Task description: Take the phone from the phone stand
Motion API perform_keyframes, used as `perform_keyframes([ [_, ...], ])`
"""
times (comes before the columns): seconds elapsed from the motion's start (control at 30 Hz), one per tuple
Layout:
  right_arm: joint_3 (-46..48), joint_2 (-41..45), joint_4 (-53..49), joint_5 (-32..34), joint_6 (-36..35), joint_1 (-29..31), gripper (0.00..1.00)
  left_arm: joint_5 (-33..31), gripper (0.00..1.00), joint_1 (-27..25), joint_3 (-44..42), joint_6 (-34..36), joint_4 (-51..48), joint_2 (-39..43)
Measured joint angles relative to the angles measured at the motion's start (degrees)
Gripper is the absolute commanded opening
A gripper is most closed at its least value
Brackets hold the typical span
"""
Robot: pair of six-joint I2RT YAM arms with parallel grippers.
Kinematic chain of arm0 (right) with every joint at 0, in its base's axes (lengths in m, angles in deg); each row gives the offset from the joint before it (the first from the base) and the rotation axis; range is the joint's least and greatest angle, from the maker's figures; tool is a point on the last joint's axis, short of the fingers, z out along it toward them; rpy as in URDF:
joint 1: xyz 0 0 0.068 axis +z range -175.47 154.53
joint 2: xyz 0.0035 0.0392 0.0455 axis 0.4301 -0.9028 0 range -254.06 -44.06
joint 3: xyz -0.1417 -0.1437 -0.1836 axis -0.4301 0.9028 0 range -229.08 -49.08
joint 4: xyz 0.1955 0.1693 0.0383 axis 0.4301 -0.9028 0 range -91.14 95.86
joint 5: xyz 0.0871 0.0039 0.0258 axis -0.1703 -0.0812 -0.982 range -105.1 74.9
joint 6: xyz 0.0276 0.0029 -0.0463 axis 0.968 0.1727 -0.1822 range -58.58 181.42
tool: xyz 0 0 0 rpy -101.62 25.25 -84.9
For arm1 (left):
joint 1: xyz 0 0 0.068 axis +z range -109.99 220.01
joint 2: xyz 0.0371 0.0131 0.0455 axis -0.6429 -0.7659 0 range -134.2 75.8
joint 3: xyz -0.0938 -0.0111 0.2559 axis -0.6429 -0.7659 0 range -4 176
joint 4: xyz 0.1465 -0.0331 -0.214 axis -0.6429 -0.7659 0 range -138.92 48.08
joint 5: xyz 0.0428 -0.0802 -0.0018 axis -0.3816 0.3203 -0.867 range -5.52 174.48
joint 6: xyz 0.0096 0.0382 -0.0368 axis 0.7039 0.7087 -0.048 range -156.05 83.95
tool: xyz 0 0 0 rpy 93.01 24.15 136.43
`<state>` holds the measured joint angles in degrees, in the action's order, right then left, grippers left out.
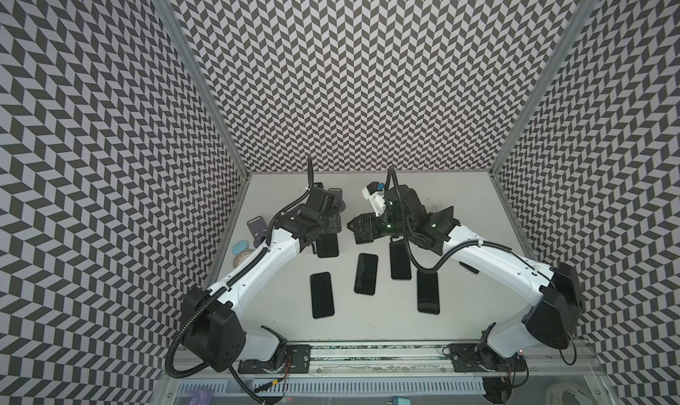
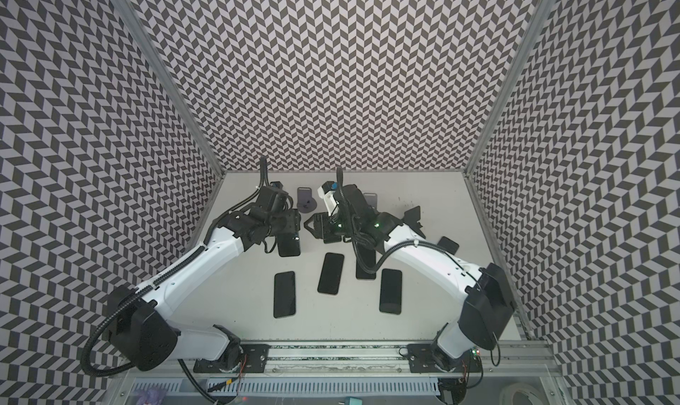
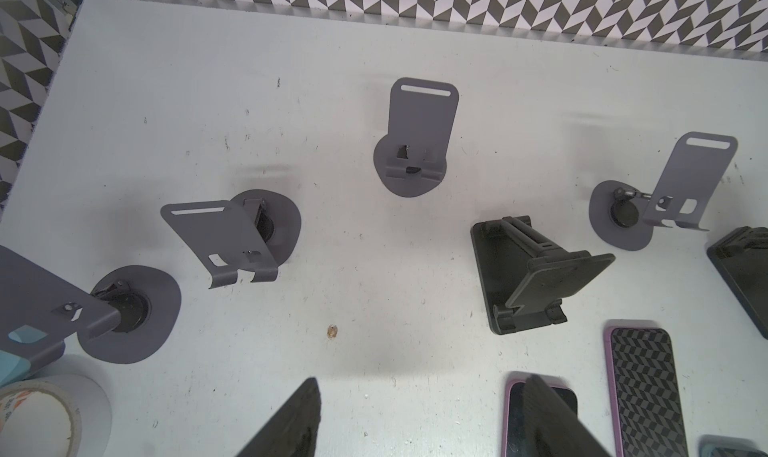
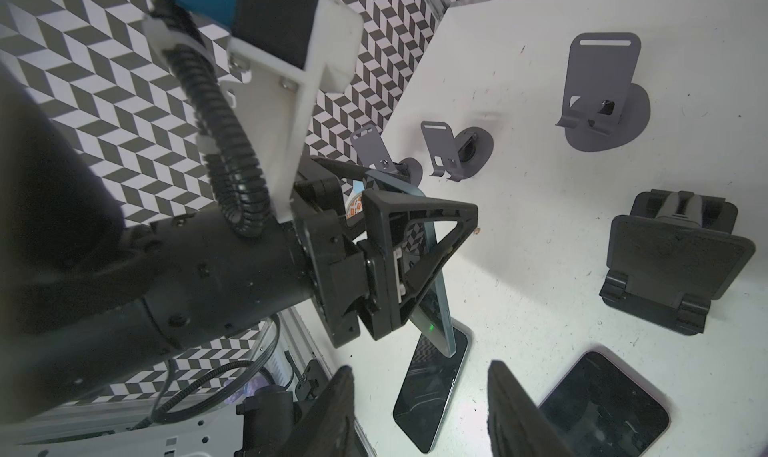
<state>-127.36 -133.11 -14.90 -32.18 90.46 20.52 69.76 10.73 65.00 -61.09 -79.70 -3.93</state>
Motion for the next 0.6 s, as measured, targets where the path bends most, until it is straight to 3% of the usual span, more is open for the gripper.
perform_keyframes([
  [0.6,0.0,-3.2,-3.7,-4.3,-3.3,0.0,0.51,0.7,0.49,0.0,-2.1,-0.9,-0.3,-2.4],
])
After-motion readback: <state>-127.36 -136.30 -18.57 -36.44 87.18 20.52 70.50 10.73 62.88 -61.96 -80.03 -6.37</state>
